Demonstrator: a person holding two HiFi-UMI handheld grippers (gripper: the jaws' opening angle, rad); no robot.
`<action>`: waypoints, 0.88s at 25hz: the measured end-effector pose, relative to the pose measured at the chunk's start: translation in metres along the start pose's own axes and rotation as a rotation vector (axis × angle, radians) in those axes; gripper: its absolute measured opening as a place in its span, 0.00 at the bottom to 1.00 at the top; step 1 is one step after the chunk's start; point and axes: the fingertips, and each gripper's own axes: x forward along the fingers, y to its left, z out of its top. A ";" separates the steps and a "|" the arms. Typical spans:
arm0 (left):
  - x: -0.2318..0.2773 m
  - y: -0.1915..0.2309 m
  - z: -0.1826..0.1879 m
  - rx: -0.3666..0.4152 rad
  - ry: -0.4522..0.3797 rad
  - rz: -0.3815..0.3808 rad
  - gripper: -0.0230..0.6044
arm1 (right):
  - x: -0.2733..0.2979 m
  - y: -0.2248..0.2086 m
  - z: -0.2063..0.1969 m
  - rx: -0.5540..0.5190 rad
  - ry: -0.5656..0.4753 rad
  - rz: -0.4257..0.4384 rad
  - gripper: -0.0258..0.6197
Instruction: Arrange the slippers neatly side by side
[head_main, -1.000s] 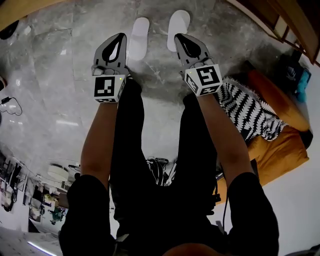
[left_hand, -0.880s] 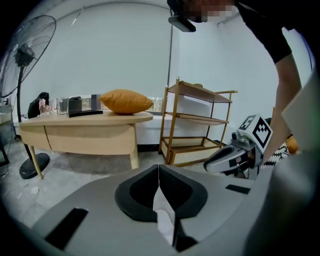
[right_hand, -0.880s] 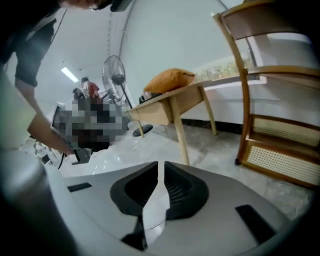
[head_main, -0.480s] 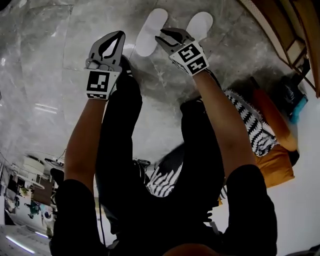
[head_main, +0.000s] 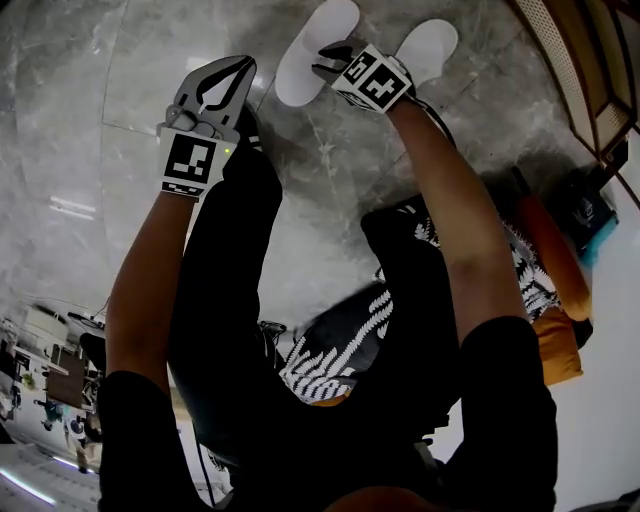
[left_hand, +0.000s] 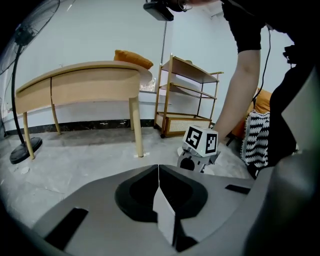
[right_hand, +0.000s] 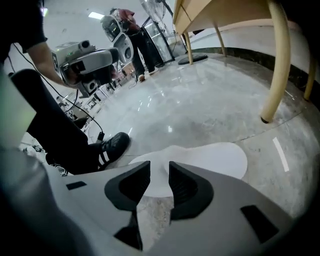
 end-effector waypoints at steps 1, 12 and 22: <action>0.001 -0.001 -0.002 -0.004 -0.004 0.000 0.06 | 0.004 -0.001 -0.001 -0.010 0.009 0.001 0.24; 0.003 0.002 0.005 -0.009 -0.012 0.007 0.06 | 0.015 0.000 -0.002 -0.094 0.101 0.054 0.11; -0.003 0.005 0.038 -0.012 0.002 0.018 0.06 | -0.031 0.010 0.028 0.071 -0.058 0.023 0.09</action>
